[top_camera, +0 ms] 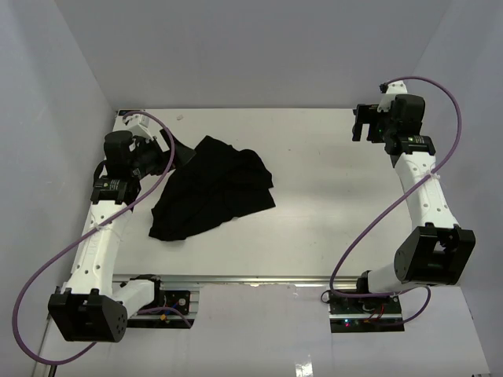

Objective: Fold and stack the t-shirts
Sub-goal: Flatten out the tshirt

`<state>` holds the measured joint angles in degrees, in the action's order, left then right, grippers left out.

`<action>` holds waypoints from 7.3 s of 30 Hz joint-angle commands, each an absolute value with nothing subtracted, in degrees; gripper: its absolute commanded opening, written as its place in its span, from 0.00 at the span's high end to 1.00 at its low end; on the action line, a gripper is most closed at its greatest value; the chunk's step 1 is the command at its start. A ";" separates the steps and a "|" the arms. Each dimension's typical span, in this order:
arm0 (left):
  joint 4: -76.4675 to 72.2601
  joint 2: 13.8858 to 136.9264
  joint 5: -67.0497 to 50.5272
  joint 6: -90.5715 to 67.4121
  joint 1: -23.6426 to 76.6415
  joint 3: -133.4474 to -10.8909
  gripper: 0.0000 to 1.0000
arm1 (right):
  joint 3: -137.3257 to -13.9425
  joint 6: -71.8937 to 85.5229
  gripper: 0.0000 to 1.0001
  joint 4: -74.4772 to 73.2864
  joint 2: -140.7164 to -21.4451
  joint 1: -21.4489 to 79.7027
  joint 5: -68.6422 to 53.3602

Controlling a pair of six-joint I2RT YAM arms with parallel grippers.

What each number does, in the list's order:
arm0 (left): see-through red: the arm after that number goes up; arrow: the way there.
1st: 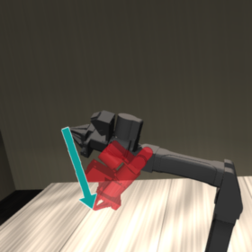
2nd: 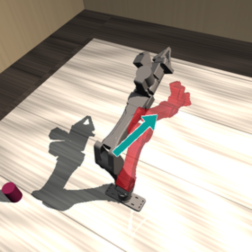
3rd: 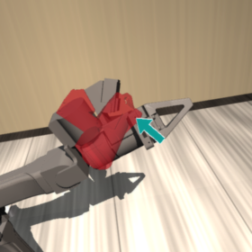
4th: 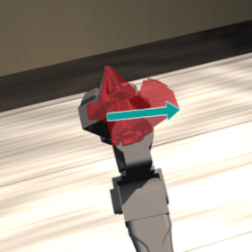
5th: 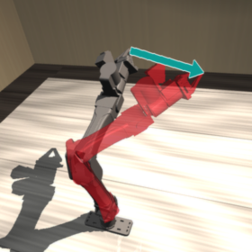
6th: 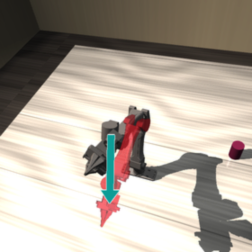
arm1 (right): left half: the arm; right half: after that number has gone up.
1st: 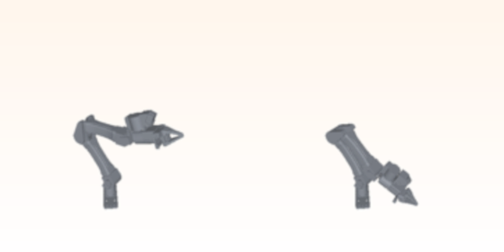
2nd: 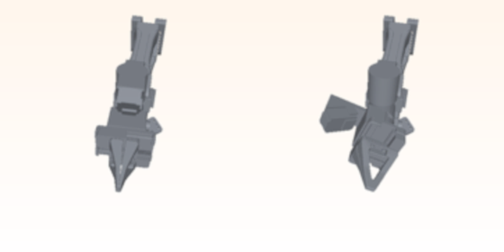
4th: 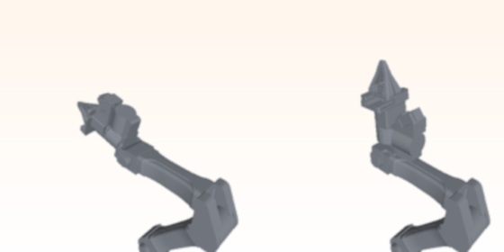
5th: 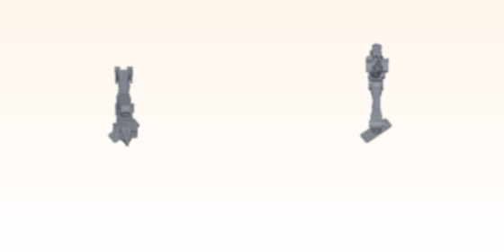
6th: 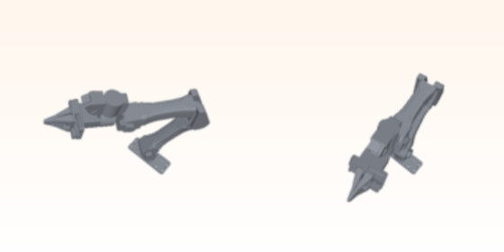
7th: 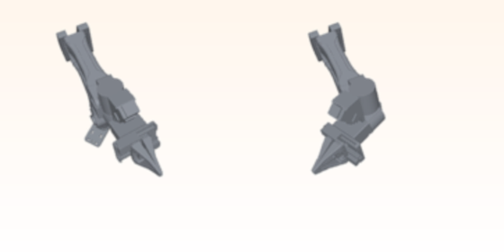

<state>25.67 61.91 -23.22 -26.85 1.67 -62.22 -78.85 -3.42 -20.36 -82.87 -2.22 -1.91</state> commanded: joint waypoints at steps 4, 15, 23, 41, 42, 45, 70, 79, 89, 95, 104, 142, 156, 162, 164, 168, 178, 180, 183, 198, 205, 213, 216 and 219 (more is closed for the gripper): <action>27.15 60.38 -23.38 -26.81 1.76 -62.84 0.02 | -79.89 -11.41 0.00 -20.82 -81.56 -2.20 -13.42; 36.99 64.07 -18.02 -25.05 1.76 -65.74 0.02 | -76.99 -34.96 0.00 -28.64 -79.45 -0.09 -50.43; 52.89 72.24 -7.84 -24.87 1.85 -69.87 0.02 | -74.19 -38.41 0.00 -29.45 -84.11 2.72 -57.65; 61.70 76.38 7.46 -31.38 10.37 -68.47 0.02 | -68.03 -39.11 0.00 -25.84 -85.25 3.78 -60.12; 61.70 76.12 7.47 -32.25 10.46 -68.21 0.02 | -67.85 -39.46 0.00 -25.84 -85.08 3.87 -60.03; 61.52 73.75 6.33 -35.94 10.11 -64.79 0.02 | -66.89 -41.04 0.00 -26.28 -84.99 4.57 -60.21; 59.33 64.87 -6.41 -45.79 -7.11 -55.55 0.10 | -68.20 -40.96 0.00 -23.64 -90.62 12.57 -57.57; 55.11 64.51 -5.01 -46.85 -7.38 -48.17 0.17 | -68.20 -39.11 0.00 -22.59 -91.93 12.57 -57.57; 48.43 67.67 -0.62 -44.39 -7.65 -46.23 0.23 | -70.05 -40.34 0.00 -24.35 -93.78 12.57 -56.78; 46.94 67.85 0.09 -43.42 -9.58 -44.12 0.26 | -69.70 -39.55 0.00 -24.26 -94.22 12.57 -56.60; 40.52 70.58 -5.53 -42.54 -11.60 -41.49 0.35 | -70.75 -40.17 0.00 -25.14 -94.92 12.57 -56.34; 39.81 63.55 -9.75 -42.36 -12.66 -40.07 0.86 | -69.43 -41.83 0.00 -26.81 -92.90 12.48 -55.02; 44.38 61.61 -14.41 -41.84 -12.66 -58.53 0.92 | -71.54 -38.15 0.00 -24.09 -93.43 12.74 -56.34; 44.30 62.49 -15.12 -39.91 -12.57 -64.07 0.92 | -70.49 -22.90 0.04 -11.99 -94.13 13.80 -55.63; 44.21 62.40 -15.21 -38.16 -12.57 -66.08 0.92 | -70.92 -18.30 0.04 -8.80 -94.92 14.50 -55.98; 44.30 61.96 -14.50 -35.69 -12.57 -70.22 0.92 | -73.65 -8.03 0.05 -3.80 -98.34 15.82 -55.73; 42.98 63.10 -15.21 -31.99 -12.57 -79.45 0.92 | -77.70 6.94 0.05 1.93 -103.71 16.96 -50.97; 42.89 63.28 -15.38 -31.82 -12.66 -79.98 0.92 | -77.43 8.78 0.05 3.95 -104.24 17.14 -51.68; 42.80 63.28 -15.56 -31.73 -12.57 -79.63 0.92 | -77.26 9.49 0.04 6.06 -105.11 17.23 -53.08; 42.89 61.61 -14.68 -31.82 -12.57 -76.82 0.92 | -91.65 -7.90 0.00 -7.01 -116.52 21.61 -42.74; 44.82 60.38 -11.26 -31.46 -12.66 -79.00 0.93 | -93.60 -7.11 0.00 -6.77 -119.62 22.41 -39.63; 46.41 63.62 -9.58 -31.73 -12.57 -90.34 0.92 | -85.36 -14.23 0.00 -3.88 -114.10 21.36 -49.99; 46.76 65.03 -9.75 -31.64 -12.57 -94.47 0.92 | -84.55 -14.50 0.00 -3.96 -113.29 21.27 -50.62; 46.84 65.92 -10.19 -31.29 -12.66 -95.27 0.92 | -84.11 -13.19 0.00 -3.96 -113.73 21.27 -50.54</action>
